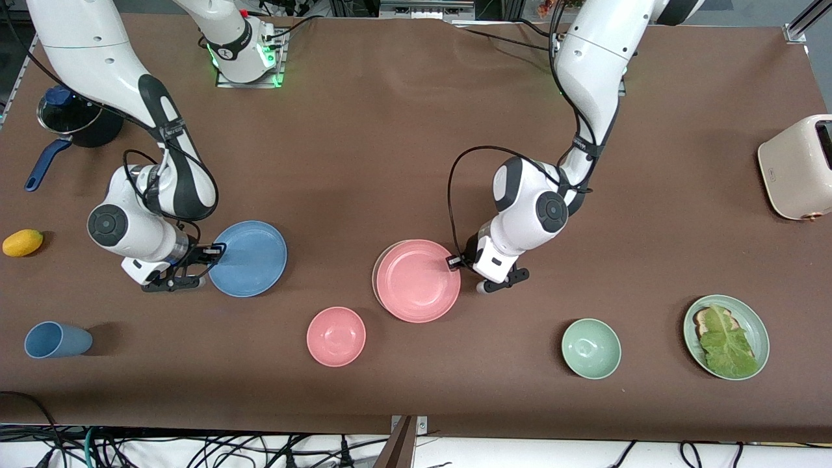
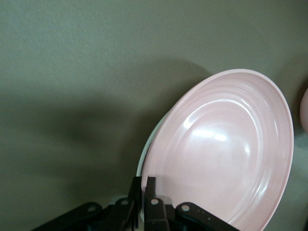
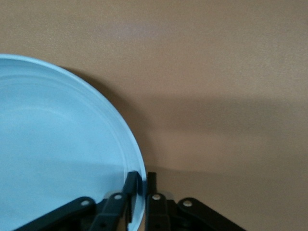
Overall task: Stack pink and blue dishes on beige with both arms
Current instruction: 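Open the left gripper to release the pink plate on the beige plate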
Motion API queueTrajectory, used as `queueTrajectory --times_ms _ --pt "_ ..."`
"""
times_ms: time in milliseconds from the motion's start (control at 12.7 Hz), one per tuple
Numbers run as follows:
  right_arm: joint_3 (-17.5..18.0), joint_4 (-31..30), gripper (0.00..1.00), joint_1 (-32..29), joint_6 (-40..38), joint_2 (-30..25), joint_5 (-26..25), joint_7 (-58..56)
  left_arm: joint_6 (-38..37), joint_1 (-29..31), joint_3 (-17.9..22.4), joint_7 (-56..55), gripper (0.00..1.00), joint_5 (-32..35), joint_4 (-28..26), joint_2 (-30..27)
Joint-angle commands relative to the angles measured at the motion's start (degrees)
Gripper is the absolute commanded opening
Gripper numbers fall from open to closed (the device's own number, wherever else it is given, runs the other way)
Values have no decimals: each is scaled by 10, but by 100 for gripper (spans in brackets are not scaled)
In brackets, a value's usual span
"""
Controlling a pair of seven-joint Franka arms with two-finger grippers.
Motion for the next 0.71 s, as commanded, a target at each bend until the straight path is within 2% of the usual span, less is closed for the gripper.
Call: queueTrajectory --times_ms 0,79,157,236,393,472,550,629 --pt "3 4 0 -2 -2 0 8 -4 7 -18 10 -12 0 -8 18 13" --pt "4 7 0 -2 -4 -1 7 -5 7 -20 10 -12 0 -8 16 13" --pt "5 17 0 -2 -17 -3 7 -7 7 -20 10 -11 7 -8 16 12" --pt "6 40 0 -1 -52 -7 7 -7 7 -19 10 -10 25 -9 15 10" --pt "6 121 0 3 -157 -7 6 -8 6 -12 12 -10 84 -9 17 6" --pt "7 155 0 8 -198 -7 6 -8 0 -7 12 -8 94 -9 17 4" --pt "15 190 0 10 -230 -7 7 -6 -16 0 13 -7 99 -8 17 -11" --pt "23 220 0 12 -259 -8 7 -5 -59 7 18 -7 99 -7 19 -26"
